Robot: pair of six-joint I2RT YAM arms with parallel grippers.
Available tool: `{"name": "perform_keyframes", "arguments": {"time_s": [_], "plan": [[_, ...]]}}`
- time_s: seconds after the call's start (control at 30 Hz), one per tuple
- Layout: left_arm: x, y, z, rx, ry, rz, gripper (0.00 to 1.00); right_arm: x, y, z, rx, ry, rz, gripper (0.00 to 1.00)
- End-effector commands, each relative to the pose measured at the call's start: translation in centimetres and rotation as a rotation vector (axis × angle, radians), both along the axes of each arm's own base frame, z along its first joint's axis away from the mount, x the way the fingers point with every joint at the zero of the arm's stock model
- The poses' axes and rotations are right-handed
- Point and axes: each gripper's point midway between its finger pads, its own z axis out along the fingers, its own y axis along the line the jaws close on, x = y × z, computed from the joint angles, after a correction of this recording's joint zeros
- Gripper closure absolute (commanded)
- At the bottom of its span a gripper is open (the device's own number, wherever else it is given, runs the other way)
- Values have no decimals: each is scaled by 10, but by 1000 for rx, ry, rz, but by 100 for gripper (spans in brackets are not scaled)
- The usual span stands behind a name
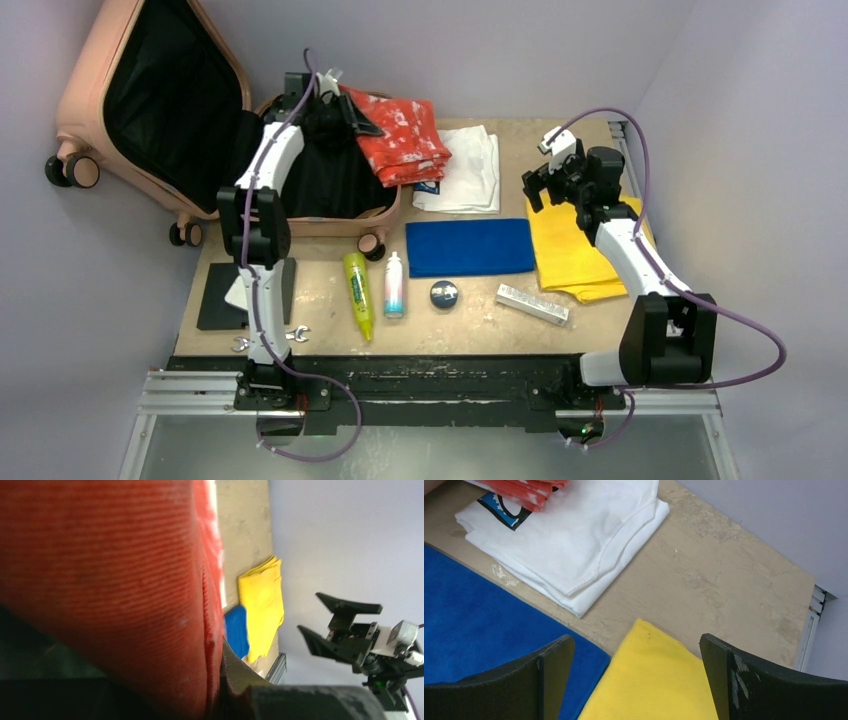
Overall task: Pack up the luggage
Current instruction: Place the clothes in the luggage.
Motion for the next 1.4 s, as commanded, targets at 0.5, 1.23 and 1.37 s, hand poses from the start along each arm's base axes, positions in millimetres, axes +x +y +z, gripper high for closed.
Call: {"name": "perform_keyframes", "arguments": {"time_s": [0.5, 1.23, 1.37], "plan": [[-42, 150, -60, 258, 148, -31, 80, 2, 0, 29, 17, -100, -9, 2], [-4, 209, -119, 548, 77, 10, 61, -5, 5, 23, 24, -104, 18, 2], [11, 218, -103, 593, 8, 65, 60, -6, 5, 22, 27, -101, 20, 2]]}}
